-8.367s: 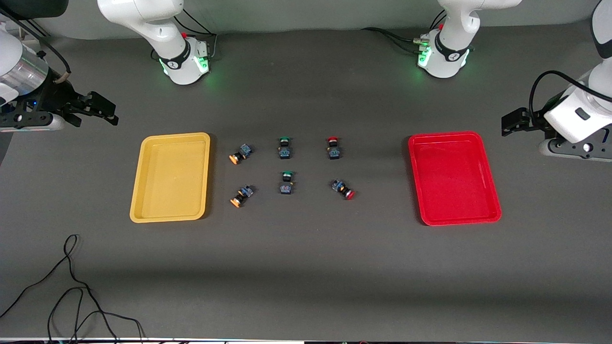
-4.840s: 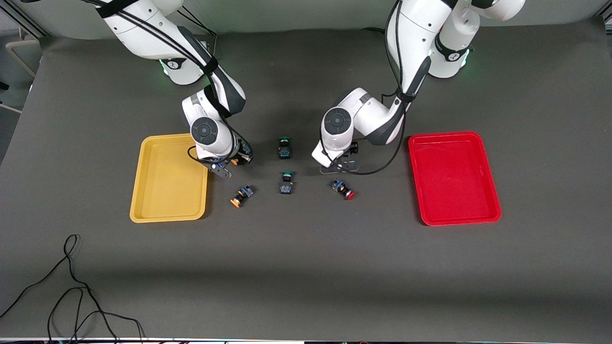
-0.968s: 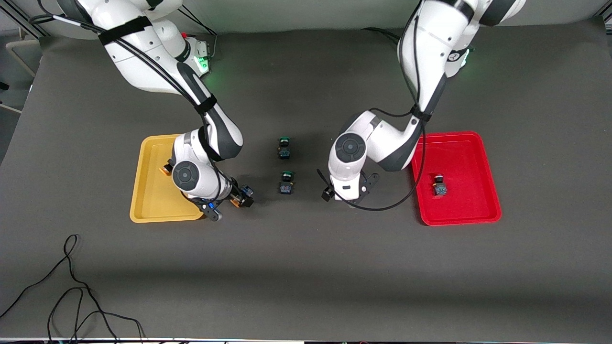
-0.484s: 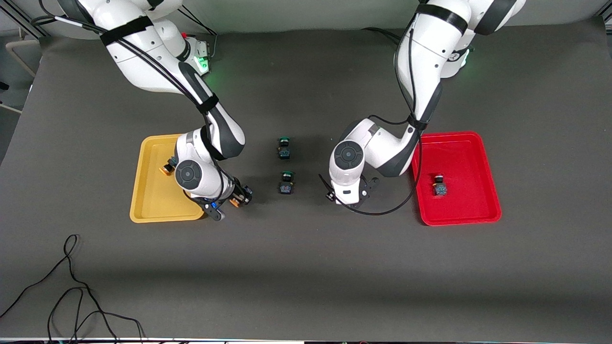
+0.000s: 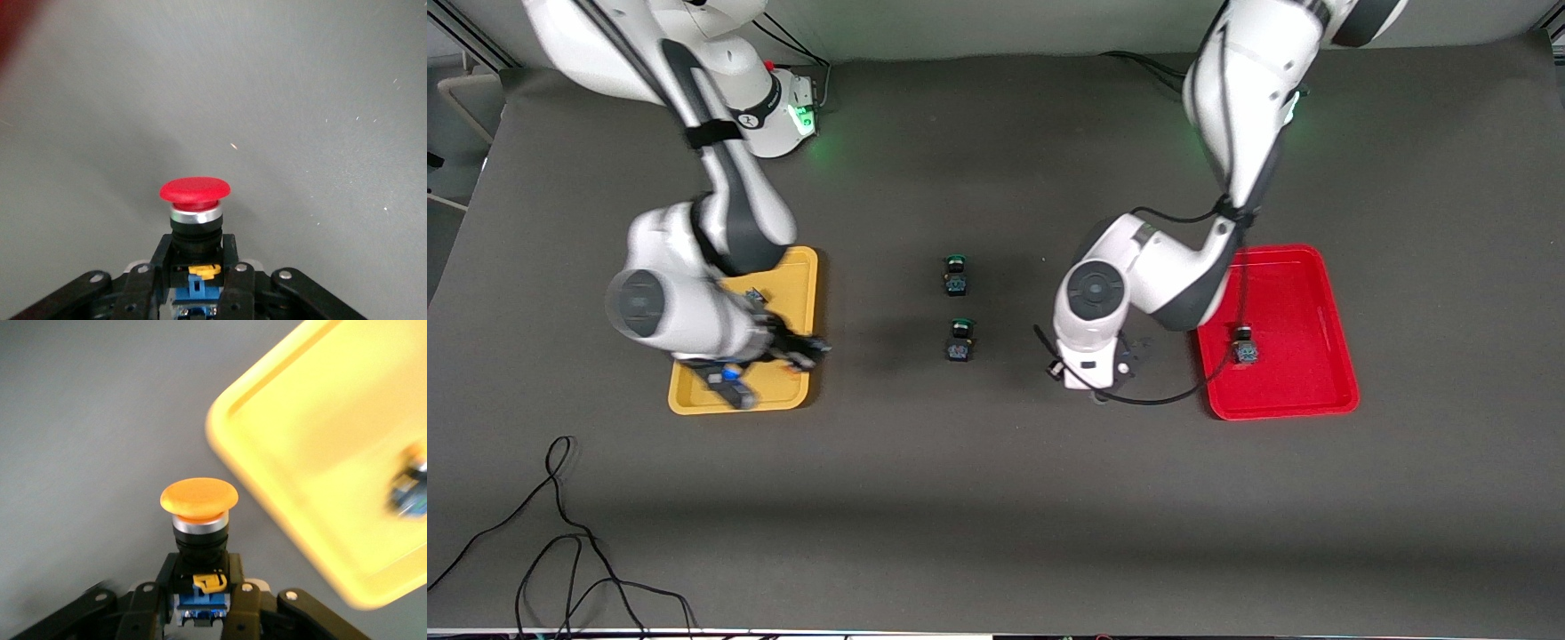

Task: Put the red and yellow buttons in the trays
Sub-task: 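Lower the yellow button into the yellow tray while the left lowers red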

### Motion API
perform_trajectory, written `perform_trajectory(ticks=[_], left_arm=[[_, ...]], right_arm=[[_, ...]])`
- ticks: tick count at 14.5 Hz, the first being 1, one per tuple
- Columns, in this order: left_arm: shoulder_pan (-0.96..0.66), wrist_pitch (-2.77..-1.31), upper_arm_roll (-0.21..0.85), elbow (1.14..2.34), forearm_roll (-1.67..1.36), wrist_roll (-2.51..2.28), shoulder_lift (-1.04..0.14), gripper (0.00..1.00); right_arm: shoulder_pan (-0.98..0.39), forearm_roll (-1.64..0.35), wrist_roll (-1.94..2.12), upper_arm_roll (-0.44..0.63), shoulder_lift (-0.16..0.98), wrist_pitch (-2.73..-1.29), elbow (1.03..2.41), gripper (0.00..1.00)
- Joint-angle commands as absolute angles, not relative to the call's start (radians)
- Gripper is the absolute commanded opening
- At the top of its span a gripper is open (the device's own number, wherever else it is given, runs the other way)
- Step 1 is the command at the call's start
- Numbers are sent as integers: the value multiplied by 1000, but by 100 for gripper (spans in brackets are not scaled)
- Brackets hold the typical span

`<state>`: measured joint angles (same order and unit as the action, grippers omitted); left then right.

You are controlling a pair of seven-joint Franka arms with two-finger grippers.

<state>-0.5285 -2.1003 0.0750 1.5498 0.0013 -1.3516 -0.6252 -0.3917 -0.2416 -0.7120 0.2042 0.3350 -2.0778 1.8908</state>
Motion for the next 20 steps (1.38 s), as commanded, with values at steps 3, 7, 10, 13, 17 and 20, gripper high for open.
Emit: perform_trajectory(ticks=[3, 7, 10, 13, 17, 20], left_arm=[[-404, -1837, 84, 1620, -81, -848, -422, 16], [-218, -1753, 78, 1758, -66, -463, -304, 16], [-105, -1778, 78, 1822, 47, -310, -296, 16], [-5, -1937, 78, 1955, 98, -177, -290, 17], [72, -2276, 77, 2161, 152, -108, -308, 17], [118, -2394, 77, 2210, 153, -63, -342, 23]], right_arm=[[-388, -265, -471, 287, 365, -2339, 2124, 20], [-387, -265, -456, 287, 388, -2373, 2140, 21], [-385, -302, -434, 287, 406, -2393, 2135, 25], [-358, -316, -374, 288, 413, -2402, 2135, 28], [-347, -346, -359, 288, 426, -2408, 2131, 77], [-348, -382, -357, 288, 425, -2402, 2125, 100]])
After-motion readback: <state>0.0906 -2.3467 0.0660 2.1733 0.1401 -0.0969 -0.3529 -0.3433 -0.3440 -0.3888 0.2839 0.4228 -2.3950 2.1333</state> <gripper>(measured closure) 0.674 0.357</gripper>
